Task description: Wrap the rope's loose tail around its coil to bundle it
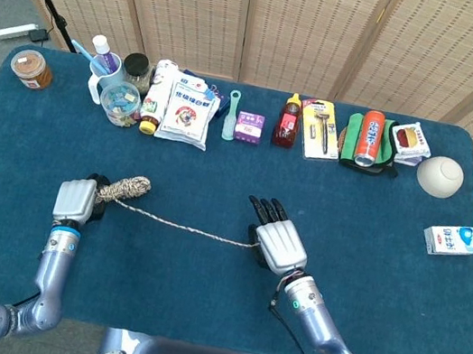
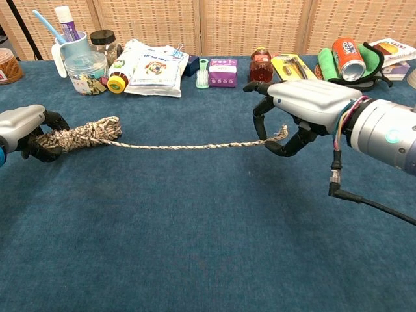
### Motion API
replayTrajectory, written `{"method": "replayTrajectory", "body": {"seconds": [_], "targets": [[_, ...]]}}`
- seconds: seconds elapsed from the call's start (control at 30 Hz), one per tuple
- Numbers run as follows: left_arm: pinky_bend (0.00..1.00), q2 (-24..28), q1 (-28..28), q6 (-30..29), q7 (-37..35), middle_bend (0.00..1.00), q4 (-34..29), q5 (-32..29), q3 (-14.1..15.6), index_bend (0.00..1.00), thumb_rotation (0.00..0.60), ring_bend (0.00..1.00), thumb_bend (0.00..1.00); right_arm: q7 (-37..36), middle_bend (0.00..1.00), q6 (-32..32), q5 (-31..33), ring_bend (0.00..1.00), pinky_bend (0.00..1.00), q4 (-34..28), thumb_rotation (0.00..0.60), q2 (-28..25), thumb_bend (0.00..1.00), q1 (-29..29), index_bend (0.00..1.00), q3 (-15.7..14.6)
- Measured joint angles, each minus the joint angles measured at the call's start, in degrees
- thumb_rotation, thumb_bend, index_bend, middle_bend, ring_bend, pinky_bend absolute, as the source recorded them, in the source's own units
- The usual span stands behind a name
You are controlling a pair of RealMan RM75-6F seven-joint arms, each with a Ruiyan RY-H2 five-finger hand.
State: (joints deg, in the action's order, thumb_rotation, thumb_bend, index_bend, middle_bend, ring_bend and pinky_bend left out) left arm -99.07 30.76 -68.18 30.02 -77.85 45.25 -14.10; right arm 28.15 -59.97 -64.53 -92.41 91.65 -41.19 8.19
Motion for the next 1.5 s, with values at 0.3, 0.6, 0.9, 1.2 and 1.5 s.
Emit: {"method": "replayTrajectory", "body": {"seconds": [0.3, 0.6, 0.9, 1.2, 1.5], "targets": [[0.69, -0.3, -0.2, 0.0, -2.2, 0.44, 1.6, 2.5, 0.2, 0.54, 0.6, 0.54, 0.56, -0.2, 0.0, -0.2, -0.6, 0.0, 0.0, -0.2, 0.6, -0.2, 0.58, 0.2, 0.67, -0.1], [0.72, -0.6, -0.6, -0.4, -4.3, 0.49, 2.8, 4.9, 0.4, 0.6, 0.6, 0.57, 0.61, -0.8, 0.0, -0.3, -1.1, 0.0, 0.0, 0.1, 0.6, -0.3, 0.58, 0.5, 0.68, -0.3], [0.72, 2.0, -1.4, -0.8, -9.1, 0.49, 1.0, 11.8, 1.6, 0.6, 0.6, 0.57, 0.62, -1.9, 0.0, -1.5, -3.2, 0.0, 0.0, -1.8, 0.6, -1.9, 0.61, 1.0, 0.69, -0.1], [0.72, 4.1, 0.1, 0.2, -10.2, 0.49, 1.0, 21.3, 4.7, 0.6, 0.6, 0.57, 0.62, -3.1, 0.0, -2.8, -5.5, 0.0, 0.0, -7.7, 0.6, -6.0, 0.62, 1.7, 0.7, 0.5], [0.72, 4.2, 3.1, 1.3, -10.6, 0.49, 3.3, 28.1, 5.7, 0.6, 0.6, 0.57, 0.63, -2.7, 0.0, -3.4, -6.1, 0.0, 0.0, -15.1, 0.6, -10.8, 0.62, 1.8, 0.71, 2.0]]}}
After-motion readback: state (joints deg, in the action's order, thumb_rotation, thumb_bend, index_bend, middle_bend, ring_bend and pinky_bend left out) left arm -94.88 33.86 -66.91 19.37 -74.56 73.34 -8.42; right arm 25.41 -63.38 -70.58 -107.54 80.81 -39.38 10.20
